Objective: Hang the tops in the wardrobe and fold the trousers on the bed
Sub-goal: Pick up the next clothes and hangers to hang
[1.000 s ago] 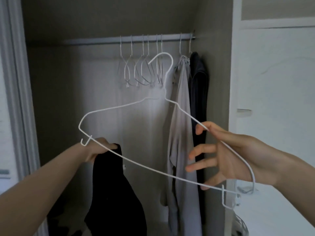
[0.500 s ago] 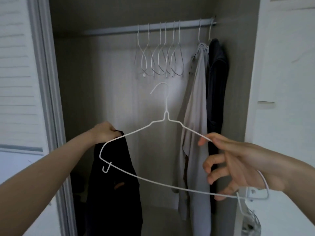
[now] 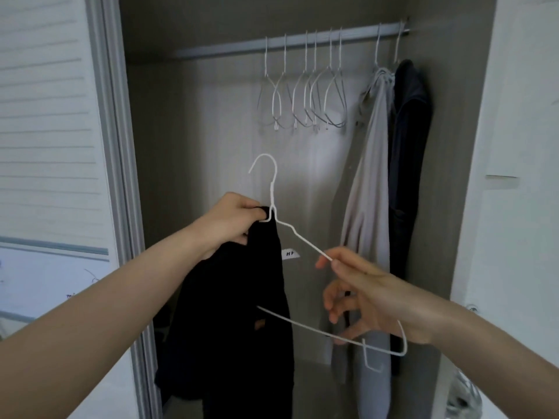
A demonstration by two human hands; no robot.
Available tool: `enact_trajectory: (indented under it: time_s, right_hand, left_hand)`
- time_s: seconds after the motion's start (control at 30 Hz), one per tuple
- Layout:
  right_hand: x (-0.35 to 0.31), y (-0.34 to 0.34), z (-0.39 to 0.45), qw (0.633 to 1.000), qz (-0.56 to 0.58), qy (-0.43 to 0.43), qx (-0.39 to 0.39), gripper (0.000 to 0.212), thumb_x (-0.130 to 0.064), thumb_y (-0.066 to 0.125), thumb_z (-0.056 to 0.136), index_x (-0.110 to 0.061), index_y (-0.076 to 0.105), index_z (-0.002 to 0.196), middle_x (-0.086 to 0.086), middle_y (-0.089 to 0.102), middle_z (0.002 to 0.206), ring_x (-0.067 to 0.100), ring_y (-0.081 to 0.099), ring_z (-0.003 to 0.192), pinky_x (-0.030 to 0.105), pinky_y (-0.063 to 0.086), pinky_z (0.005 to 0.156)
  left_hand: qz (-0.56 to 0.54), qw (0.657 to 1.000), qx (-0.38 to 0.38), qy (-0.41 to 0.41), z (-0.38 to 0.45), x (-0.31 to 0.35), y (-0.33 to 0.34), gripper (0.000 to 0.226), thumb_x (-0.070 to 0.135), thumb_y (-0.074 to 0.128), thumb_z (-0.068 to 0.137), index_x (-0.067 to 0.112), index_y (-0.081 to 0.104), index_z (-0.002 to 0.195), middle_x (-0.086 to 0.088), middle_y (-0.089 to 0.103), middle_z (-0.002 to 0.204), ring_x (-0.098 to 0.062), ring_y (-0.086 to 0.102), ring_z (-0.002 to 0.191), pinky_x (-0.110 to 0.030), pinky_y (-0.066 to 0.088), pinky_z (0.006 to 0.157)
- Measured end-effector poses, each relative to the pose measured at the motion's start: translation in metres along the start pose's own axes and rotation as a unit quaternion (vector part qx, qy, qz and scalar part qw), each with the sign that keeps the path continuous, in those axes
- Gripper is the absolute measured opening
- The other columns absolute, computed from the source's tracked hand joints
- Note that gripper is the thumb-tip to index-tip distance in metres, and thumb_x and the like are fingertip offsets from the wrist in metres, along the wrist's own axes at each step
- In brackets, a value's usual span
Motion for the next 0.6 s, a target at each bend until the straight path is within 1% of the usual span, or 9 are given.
enact_trajectory:
  time_s: [0.1,0.17,0.23,0.27,0.33,0.4,0.47,0.53,0.6]
  right_hand:
    - [0.001,0.004,0.002,0.996,0.063,-0.063,-0.009,0.021,-0.039,0.048,0.092,-0.021,0.055,0.102,0.014,0.054,0.081,0.024,0.055,0.066,0.070,0.044,0.080]
    - [-0.001,0.002,0.000,0.988,0.114,-0.099,-0.019,0.020,-0.037,0.049,0.092,-0.020,0.055,0.100,0.013,0.053,0.079,0.023,0.051,0.063,0.069,0.046,0.077]
    - [-0.004,0.003,-0.001,0.980,0.144,-0.127,-0.045,0.025,-0.041,0.057,0.090,-0.019,0.054,0.101,0.012,0.052,0.079,0.023,0.050,0.064,0.064,0.048,0.077]
    - [-0.004,0.004,-0.001,0.978,0.150,-0.133,-0.063,0.030,-0.043,0.062,0.087,-0.019,0.054,0.102,0.012,0.053,0.080,0.023,0.052,0.065,0.064,0.047,0.078]
    - [-0.003,0.007,-0.002,0.975,0.148,-0.140,-0.094,0.034,-0.044,0.067,0.085,-0.019,0.053,0.104,0.013,0.055,0.086,0.024,0.056,0.075,0.068,0.043,0.083]
    - [0.000,0.010,0.000,0.973,0.144,-0.137,-0.118,0.031,-0.043,0.066,0.086,-0.021,0.054,0.104,0.017,0.058,0.098,0.027,0.058,0.091,0.068,0.040,0.088]
    - [0.006,0.011,0.005,0.970,0.153,-0.112,-0.153,0.033,-0.045,0.062,0.088,-0.022,0.056,0.109,0.020,0.058,0.120,0.030,0.054,0.113,0.066,0.038,0.093]
    - [0.012,0.019,0.012,0.950,0.226,-0.056,-0.209,0.048,-0.054,0.050,0.092,-0.020,0.054,0.126,0.021,0.048,0.139,0.030,0.042,0.133,0.064,0.036,0.100]
    - [0.020,0.028,0.026,0.944,0.263,-0.016,-0.200,0.065,-0.064,0.034,0.093,-0.017,0.052,0.134,0.015,0.050,0.139,0.026,0.039,0.137,0.058,0.036,0.103]
  left_hand:
    - [-0.083,0.995,-0.027,0.041,-0.012,0.015,-0.005,0.022,0.007,0.059,0.093,0.015,0.073,0.108,-0.010,0.074,0.103,-0.020,0.068,0.085,-0.029,0.060,0.073]
    - [0.142,0.975,0.030,0.166,-0.018,0.025,-0.016,0.024,0.023,0.061,0.094,0.022,0.070,0.116,0.001,0.070,0.115,-0.017,0.065,0.100,-0.031,0.053,0.091]
    - [0.372,0.880,0.139,0.259,-0.026,0.031,-0.022,0.030,0.042,0.057,0.094,0.023,0.069,0.113,0.009,0.066,0.113,-0.019,0.054,0.104,-0.035,0.040,0.096]
    - [0.389,0.865,0.166,0.269,-0.028,0.032,-0.024,0.030,0.045,0.054,0.094,0.022,0.070,0.104,0.008,0.065,0.103,-0.018,0.049,0.099,-0.038,0.037,0.092]
    - [0.291,0.908,0.135,0.269,-0.028,0.032,-0.025,0.037,0.042,0.052,0.096,0.008,0.059,0.081,0.001,0.056,0.076,-0.013,0.046,0.082,-0.038,0.036,0.079]
    - [0.176,0.947,0.075,0.256,-0.026,0.031,-0.021,0.046,0.043,0.050,0.095,0.001,0.048,0.076,-0.010,0.047,0.069,-0.014,0.043,0.069,-0.034,0.036,0.069]
    - [0.145,0.952,0.050,0.265,-0.029,0.035,-0.016,0.050,0.051,0.048,0.090,0.002,0.053,0.078,-0.015,0.052,0.074,-0.017,0.048,0.072,-0.032,0.038,0.069]
    - [0.156,0.949,0.026,0.271,-0.032,0.038,-0.003,0.048,0.054,0.049,0.087,0.008,0.059,0.078,-0.010,0.057,0.075,-0.014,0.052,0.077,-0.030,0.040,0.073]
    - [0.160,0.947,0.024,0.278,-0.036,0.043,0.011,0.046,0.053,0.053,0.088,0.009,0.059,0.075,-0.009,0.058,0.073,-0.014,0.052,0.078,-0.029,0.040,0.074]
Point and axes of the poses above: each hand's wrist, its own z-axis towards the middle knuckle, its own y-axis out of the palm, x = y × z, the point moved 5 cm from there along z, towards the middle knuckle
